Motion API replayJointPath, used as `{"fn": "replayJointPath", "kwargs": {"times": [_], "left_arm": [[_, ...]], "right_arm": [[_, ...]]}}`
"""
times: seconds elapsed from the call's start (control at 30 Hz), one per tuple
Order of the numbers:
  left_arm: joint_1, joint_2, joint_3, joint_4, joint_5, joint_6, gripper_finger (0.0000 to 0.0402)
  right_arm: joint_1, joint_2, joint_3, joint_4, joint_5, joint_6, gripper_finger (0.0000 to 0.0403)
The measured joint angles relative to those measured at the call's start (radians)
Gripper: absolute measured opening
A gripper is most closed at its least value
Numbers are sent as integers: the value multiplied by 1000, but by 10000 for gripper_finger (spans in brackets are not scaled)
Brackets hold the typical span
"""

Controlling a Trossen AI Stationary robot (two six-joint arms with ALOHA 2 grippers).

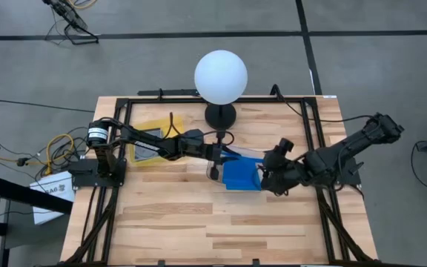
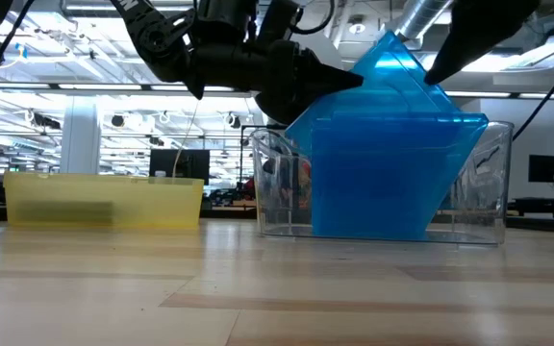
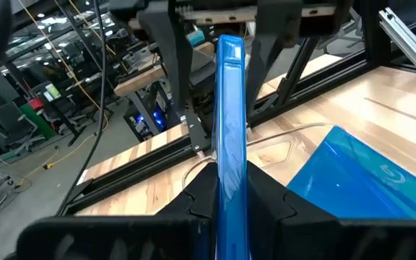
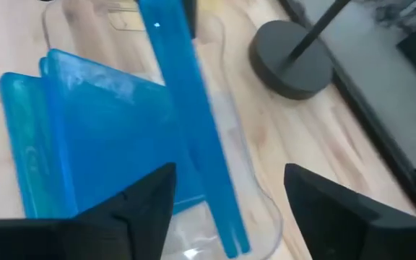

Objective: Pick & place jewel cases by type
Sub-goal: Put the blue CD case into the transparent bin

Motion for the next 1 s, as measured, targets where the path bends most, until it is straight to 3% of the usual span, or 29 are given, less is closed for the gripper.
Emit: {"fn": "replayJointPath", "kwargs": {"times": [0.17,0.3,0.67,1.0], "left_arm": [[-2,0,0,54,5,0,30],[-2,0,0,92,32,0,29],[0,-2,2,94,11,-4,44],[-7,-29,2,79,-51,-37,66]], "right_arm": [[-48,0,0,68,-74,-76,251],[-74,0,0,88,-75,-106,222],[-70,1,0,115,-82,-174,24],[-43,2,77,28,-88,-159,24]]}}
